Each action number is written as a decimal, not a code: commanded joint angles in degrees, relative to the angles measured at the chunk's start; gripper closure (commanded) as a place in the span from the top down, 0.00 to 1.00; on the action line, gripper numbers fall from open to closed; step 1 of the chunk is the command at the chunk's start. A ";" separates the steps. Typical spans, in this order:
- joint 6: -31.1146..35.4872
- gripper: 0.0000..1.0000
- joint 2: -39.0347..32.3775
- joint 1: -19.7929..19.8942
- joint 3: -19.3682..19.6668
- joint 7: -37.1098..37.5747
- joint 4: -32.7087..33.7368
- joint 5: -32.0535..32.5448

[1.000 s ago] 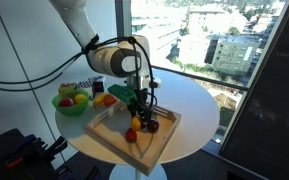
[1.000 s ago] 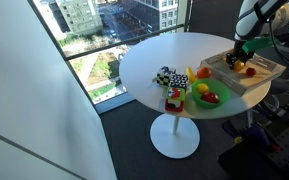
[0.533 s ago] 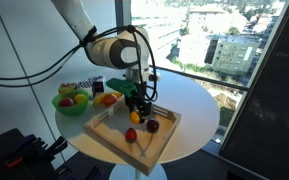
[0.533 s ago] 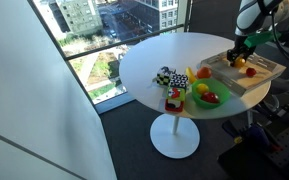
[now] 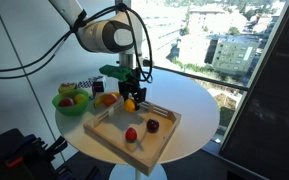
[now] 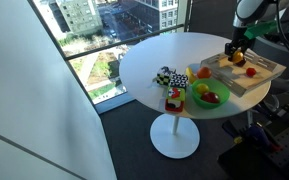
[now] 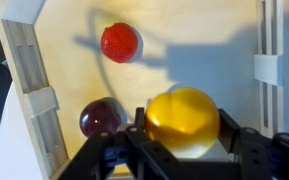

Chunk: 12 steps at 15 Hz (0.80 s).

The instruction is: Put the apple in the green bowl

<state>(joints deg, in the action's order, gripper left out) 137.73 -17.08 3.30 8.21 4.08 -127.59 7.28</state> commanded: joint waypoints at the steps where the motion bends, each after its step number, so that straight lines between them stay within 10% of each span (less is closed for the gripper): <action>1: -2.87 0.44 4.71 -0.82 -1.01 -0.49 -2.23 1.67; 12: -5.01 0.44 14.90 -3.99 -6.00 -1.39 -9.97 4.88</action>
<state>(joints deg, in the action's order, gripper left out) 133.29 -6.33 -0.33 3.42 4.03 -134.04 10.92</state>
